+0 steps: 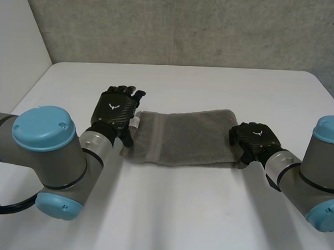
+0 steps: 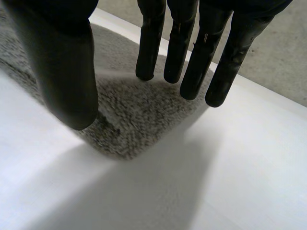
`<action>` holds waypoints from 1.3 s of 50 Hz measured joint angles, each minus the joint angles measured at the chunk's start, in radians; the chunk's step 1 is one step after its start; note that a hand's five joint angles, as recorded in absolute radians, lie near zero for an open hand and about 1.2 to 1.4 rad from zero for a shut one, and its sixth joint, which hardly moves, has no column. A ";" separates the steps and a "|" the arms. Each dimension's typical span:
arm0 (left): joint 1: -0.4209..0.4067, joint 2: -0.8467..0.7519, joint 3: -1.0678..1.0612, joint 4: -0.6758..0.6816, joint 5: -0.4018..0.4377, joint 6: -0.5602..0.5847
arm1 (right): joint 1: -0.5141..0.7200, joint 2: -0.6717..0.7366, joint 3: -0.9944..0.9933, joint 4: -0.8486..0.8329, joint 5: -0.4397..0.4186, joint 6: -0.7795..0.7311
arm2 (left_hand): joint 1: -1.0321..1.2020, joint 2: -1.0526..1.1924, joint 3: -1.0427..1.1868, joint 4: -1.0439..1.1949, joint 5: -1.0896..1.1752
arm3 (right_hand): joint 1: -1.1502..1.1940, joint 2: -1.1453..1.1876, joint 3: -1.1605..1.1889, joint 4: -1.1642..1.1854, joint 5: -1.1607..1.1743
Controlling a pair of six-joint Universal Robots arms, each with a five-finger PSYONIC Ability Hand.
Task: Fold the towel.
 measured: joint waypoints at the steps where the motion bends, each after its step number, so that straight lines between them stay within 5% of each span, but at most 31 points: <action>1: 0.000 0.000 -0.001 0.001 0.000 0.000 | -0.004 0.005 0.001 -0.009 0.001 0.000 | 0.000 0.000 0.000 0.000 0.000 | 0.042 0.030 0.039 0.036 0.042; 10: 0.000 0.000 -0.010 0.002 0.000 -0.001 | -0.012 0.033 -0.001 -0.058 0.012 -0.001 | 0.000 0.000 0.000 0.000 0.000 | 0.628 0.665 0.652 0.655 0.646; 25: 0.006 0.021 -0.011 0.003 -0.001 -0.001 | 0.006 0.028 -0.051 -0.055 0.009 -0.014 | 0.000 0.000 0.000 0.000 0.000 | 0.641 0.680 0.674 0.672 0.666; 32: 0.026 0.073 -0.008 0.010 -0.002 -0.002 | 0.138 0.040 -0.238 -0.019 -0.001 -0.018 | 0.000 0.000 0.000 0.000 0.000 | 0.671 0.680 0.674 0.672 0.674; 42: 0.084 0.151 -0.029 0.052 -0.005 -0.060 | 0.447 0.311 -0.669 0.122 -0.078 -0.019 | 0.000 0.000 0.000 0.000 0.000 | 0.683 0.680 0.674 0.672 0.676; 50: 0.109 0.157 -0.043 0.058 -0.003 -0.104 | 0.521 0.490 -0.828 0.174 -0.085 -0.018 | 0.000 0.000 0.000 0.000 0.000 | 0.682 0.680 0.674 0.672 0.676; 52: 0.109 0.155 -0.044 0.058 -0.003 -0.106 | 0.518 0.490 -0.822 0.174 -0.081 -0.018 | 0.000 0.000 0.000 0.000 0.000 | 0.588 0.587 0.585 0.594 0.588; 55: 0.108 0.148 -0.045 0.058 -0.002 -0.106 | 0.501 0.437 -0.765 0.161 -0.063 -0.018 | 0.000 0.000 0.000 0.000 0.000 | 0.080 0.074 0.083 0.090 0.059; 57: 0.106 0.146 -0.045 0.057 -0.002 -0.106 | 0.489 0.395 -0.724 0.147 -0.049 -0.018 | 0.000 0.000 0.000 0.000 0.000 | -0.084 -0.087 -0.083 -0.077 -0.097; 65: 0.101 0.141 -0.047 0.057 -0.001 -0.104 | 0.333 0.096 -0.386 -0.009 0.043 -0.007 | 0.000 0.000 0.000 0.000 0.000 | -0.181 -0.160 -0.169 -0.166 -0.208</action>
